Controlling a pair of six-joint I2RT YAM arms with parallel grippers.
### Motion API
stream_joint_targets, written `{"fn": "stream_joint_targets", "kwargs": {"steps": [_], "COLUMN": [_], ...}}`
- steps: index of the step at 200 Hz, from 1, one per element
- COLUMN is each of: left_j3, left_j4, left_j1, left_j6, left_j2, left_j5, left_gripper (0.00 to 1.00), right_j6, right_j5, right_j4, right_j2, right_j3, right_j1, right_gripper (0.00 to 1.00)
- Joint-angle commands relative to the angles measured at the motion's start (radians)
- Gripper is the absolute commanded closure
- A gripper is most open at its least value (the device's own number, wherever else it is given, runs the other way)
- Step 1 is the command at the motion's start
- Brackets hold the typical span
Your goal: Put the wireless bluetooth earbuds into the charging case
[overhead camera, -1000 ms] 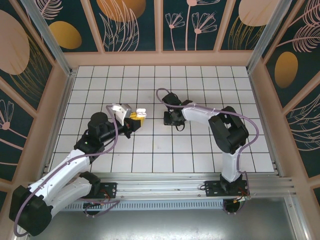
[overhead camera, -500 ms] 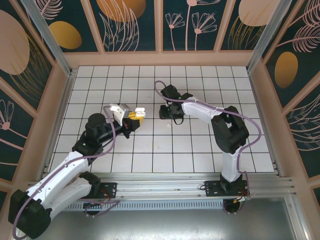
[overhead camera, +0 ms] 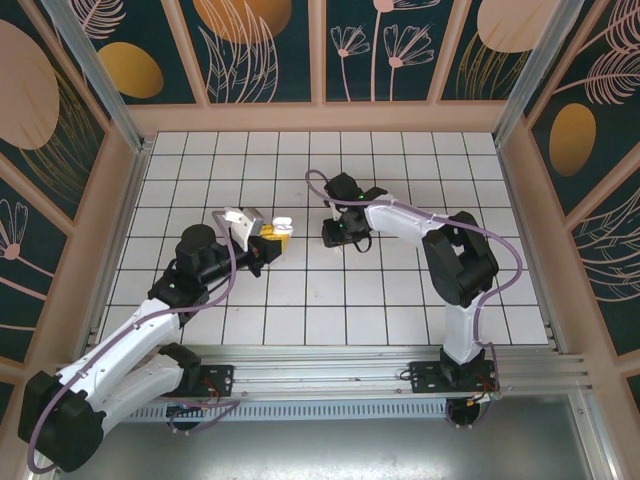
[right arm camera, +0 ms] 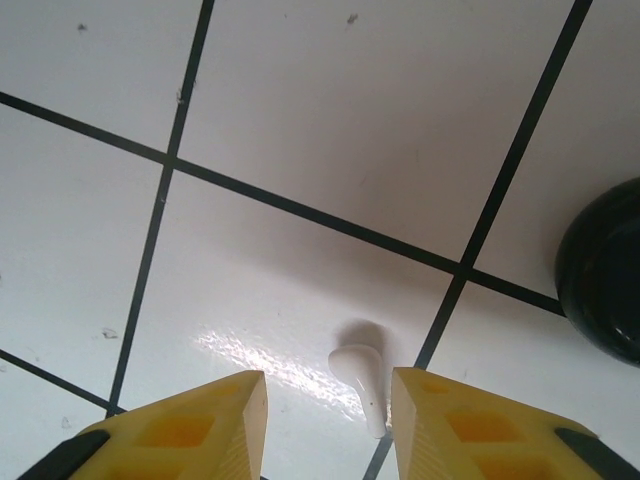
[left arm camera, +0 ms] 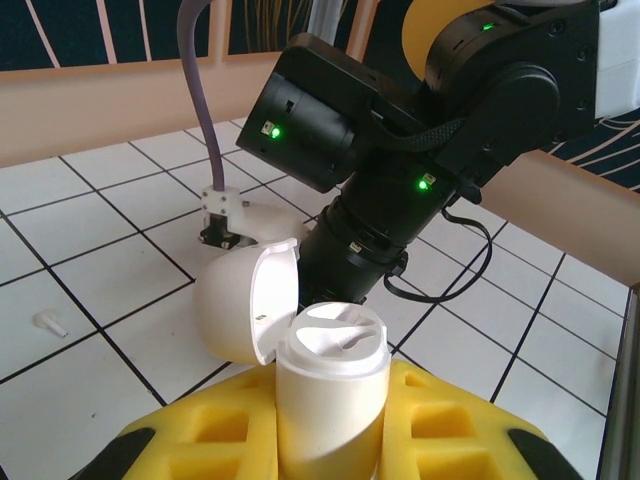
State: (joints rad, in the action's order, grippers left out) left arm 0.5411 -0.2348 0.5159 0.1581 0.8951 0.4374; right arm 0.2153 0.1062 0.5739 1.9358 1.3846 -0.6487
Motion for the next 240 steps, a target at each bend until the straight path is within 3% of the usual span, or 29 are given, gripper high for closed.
{"fn": "stream_joint_targets", "kwargs": {"steps": [1,170,240], "left_j3": [0.004,0.000,-0.041], "left_j4": [-0.015,-0.014,-0.081], "left_j1": [-0.001,-0.001,-0.001], "left_j6": [-0.003,-0.004,0.017], "left_j2": [-0.008,-0.010,-0.005], "left_j5": [0.010,0.005,0.018], "left_gripper": [0.86,0.86,0.85], "right_j6": [-0.033,-0.038,0.007], "right_j5": [0.007,0.029,0.049], "right_j4": [0.037,0.073,0.060], "right_j2": [0.035,0.127,0.115], "right_j3": [-0.009,0.030,0.048], "right_j1": [0.003,0.002,0.010], "right_gripper": [0.63,0.73,0.88]}}
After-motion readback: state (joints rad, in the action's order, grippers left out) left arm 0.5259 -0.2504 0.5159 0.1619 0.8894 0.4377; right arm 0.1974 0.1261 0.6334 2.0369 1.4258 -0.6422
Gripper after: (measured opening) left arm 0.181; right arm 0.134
